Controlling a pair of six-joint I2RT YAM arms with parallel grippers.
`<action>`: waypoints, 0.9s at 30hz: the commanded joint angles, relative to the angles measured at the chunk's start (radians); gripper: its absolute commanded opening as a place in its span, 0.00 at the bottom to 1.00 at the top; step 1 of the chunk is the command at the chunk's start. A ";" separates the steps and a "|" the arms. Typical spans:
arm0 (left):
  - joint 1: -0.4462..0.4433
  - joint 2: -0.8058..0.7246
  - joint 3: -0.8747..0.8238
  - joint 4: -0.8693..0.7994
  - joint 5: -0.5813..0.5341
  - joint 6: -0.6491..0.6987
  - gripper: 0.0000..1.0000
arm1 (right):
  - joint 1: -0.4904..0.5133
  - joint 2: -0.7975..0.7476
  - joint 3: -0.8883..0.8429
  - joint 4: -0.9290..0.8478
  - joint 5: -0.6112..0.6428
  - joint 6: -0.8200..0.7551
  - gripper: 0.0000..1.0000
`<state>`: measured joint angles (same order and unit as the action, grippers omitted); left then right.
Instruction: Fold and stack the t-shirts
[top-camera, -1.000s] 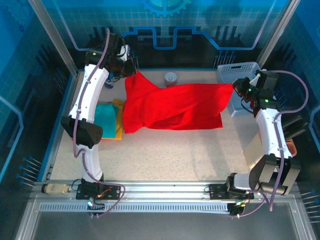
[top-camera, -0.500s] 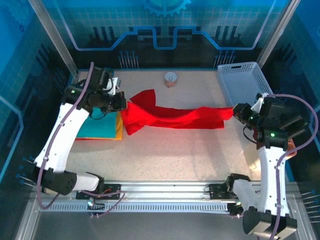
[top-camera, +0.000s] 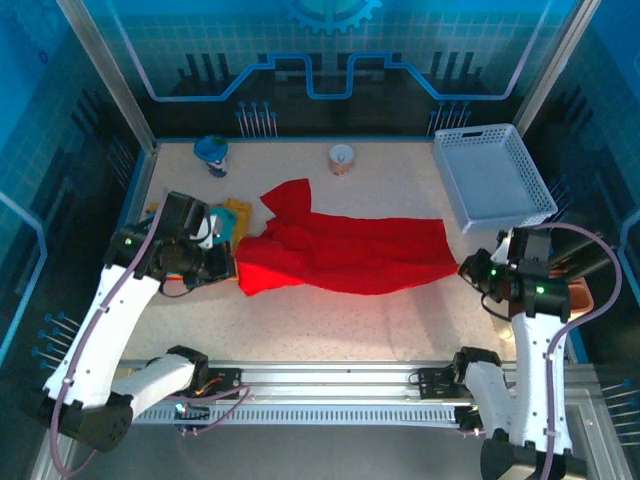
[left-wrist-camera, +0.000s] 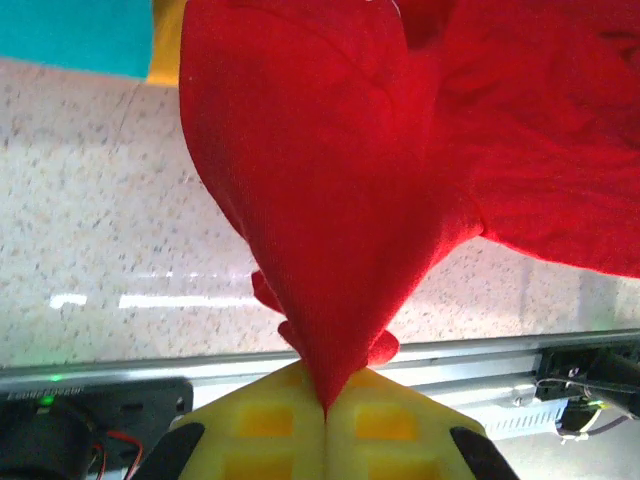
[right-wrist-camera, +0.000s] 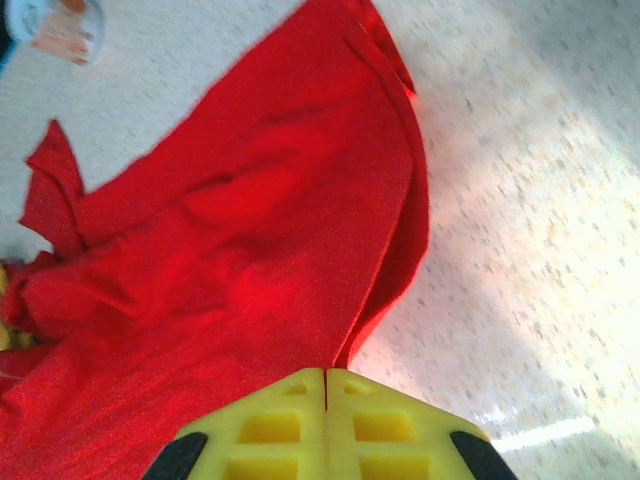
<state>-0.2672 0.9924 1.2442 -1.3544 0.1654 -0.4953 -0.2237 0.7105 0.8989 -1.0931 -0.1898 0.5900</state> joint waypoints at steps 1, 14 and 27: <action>-0.009 -0.052 -0.030 -0.110 0.006 -0.081 0.00 | -0.002 -0.054 -0.014 -0.154 0.102 0.039 0.00; -0.098 -0.218 -0.247 -0.250 -0.018 -0.266 0.00 | 0.007 -0.124 -0.053 -0.280 0.193 0.048 0.00; -0.101 0.010 -0.037 -0.116 -0.115 -0.108 0.48 | 0.026 -0.084 -0.056 -0.053 -0.016 -0.020 0.79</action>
<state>-0.3641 0.9276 1.1275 -1.5734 0.0757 -0.6762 -0.2157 0.5972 0.8478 -1.2758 -0.0879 0.5987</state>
